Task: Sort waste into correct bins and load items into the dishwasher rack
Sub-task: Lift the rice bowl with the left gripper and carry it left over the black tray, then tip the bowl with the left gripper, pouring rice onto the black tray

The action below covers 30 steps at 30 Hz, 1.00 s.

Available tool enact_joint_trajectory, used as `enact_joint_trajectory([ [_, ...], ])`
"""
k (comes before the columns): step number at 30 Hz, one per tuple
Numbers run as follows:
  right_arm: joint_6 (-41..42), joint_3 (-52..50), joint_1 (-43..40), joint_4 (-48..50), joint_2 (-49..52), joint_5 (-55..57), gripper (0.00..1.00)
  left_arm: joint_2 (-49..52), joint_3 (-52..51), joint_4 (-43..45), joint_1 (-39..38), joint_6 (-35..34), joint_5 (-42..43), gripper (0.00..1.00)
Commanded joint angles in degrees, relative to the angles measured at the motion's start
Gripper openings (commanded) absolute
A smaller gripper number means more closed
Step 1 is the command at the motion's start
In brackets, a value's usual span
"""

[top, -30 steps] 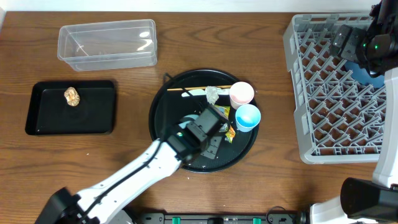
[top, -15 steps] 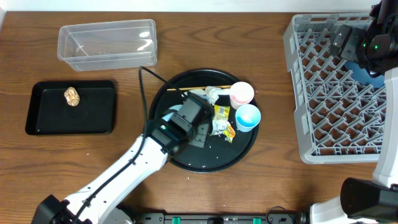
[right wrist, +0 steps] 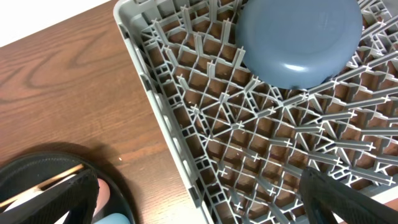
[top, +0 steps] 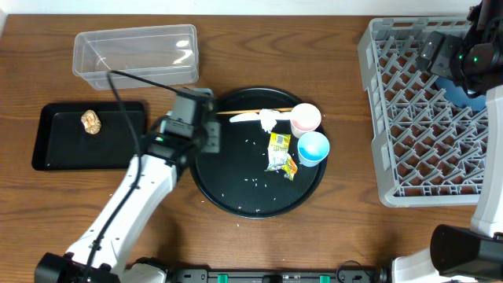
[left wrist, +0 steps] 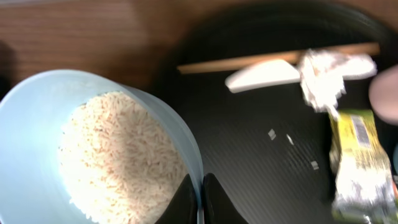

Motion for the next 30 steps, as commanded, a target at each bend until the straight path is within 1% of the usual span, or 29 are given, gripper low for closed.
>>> enact_joint_trajectory([
  [1, 0.72, -0.15, -0.35, -0.04, -0.22, 0.61, 0.99, -0.55, 0.31, 1.95, 4.0, 2.03, 3.04, 0.06],
  [4, 0.72, -0.15, -0.35, -0.04, -0.22, 0.61, 0.99, -0.55, 0.31, 4.63, 8.2, 2.05, 5.57, 0.06],
  [9, 0.72, -0.15, -0.35, -0.04, -0.22, 0.61, 0.99, -0.55, 0.31, 9.2, 14.78, 1.97, 7.04, 0.06],
  [11, 0.72, -0.15, -0.35, -0.04, -0.22, 0.61, 0.99, -0.55, 0.31, 11.41, 17.62, 0.28, 7.04, 0.06],
  [16, 0.72, -0.15, -0.35, -0.04, -0.22, 0.61, 0.99, -0.52, 0.28, 16.48, 24.96, -6.34, 7.37, 0.06],
  [18, 0.72, -0.15, -0.35, -0.04, -0.22, 0.61, 0.99, -0.37, 0.28, 18.45, 27.76, -6.91, 9.94, 0.06],
  [21, 0.72, -0.15, -0.35, -0.04, -0.22, 0.61, 0.99, 0.59, 0.28, 22.58, 32.5, -8.31, 16.41, 0.06],
  [26, 0.72, -0.15, -0.35, -0.04, -0.22, 0.61, 0.99, 4.7, 0.28, 28.83, 39.78, -14.01, 26.95, 0.06],
  [30, 0.72, -0.15, -0.35, -0.04, -0.22, 0.61, 0.99, 8.83, 0.28, 30.29, 43.76, -15.78, 30.8, 0.06],
])
